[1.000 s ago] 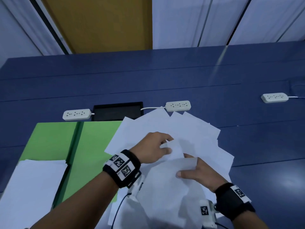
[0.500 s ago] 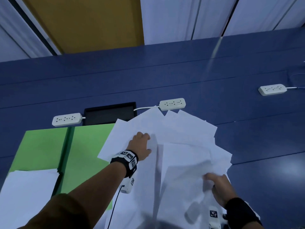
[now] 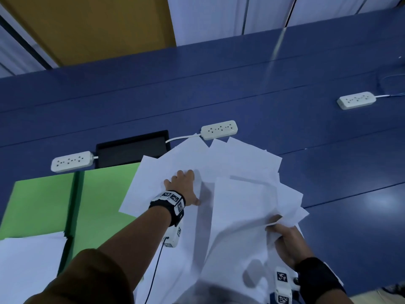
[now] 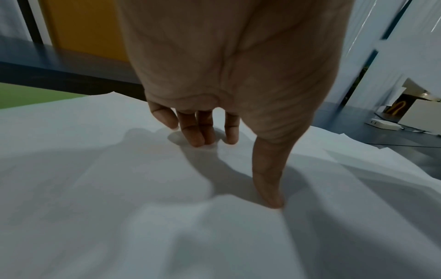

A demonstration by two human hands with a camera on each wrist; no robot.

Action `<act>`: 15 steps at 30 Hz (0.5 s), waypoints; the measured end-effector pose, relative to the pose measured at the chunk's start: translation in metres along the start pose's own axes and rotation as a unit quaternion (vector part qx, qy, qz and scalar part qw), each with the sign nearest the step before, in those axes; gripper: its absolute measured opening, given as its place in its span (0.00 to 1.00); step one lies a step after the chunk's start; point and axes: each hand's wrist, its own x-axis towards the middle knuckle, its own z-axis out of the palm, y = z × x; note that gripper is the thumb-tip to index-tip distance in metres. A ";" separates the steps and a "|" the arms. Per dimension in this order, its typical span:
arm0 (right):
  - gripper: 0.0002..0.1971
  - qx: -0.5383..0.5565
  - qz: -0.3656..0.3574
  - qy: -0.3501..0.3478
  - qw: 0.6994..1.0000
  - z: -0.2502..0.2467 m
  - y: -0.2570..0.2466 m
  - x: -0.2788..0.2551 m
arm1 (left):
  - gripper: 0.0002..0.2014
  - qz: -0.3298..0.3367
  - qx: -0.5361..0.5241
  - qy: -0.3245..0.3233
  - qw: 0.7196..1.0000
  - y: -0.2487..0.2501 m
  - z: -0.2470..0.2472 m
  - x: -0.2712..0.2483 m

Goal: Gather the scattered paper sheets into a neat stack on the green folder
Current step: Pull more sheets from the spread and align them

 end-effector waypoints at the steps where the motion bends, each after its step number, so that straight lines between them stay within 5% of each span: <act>1: 0.17 0.020 -0.004 0.002 1.000 -0.001 -0.001 -0.002 | 0.41 0.001 0.000 0.000 1.000 0.000 0.000 -0.001; 6: 0.14 0.103 0.018 0.050 0.993 -0.025 0.007 -0.005 | 0.36 0.059 0.004 0.018 0.998 0.008 0.002 -0.004; 9: 0.13 0.127 0.037 0.092 0.987 -0.034 0.011 -0.004 | 0.46 0.113 -0.054 0.011 0.992 0.024 0.000 -0.002; 15: 0.21 0.109 0.049 0.100 0.988 -0.029 0.009 -0.005 | 0.47 0.099 0.016 0.003 0.995 0.047 -0.001 0.004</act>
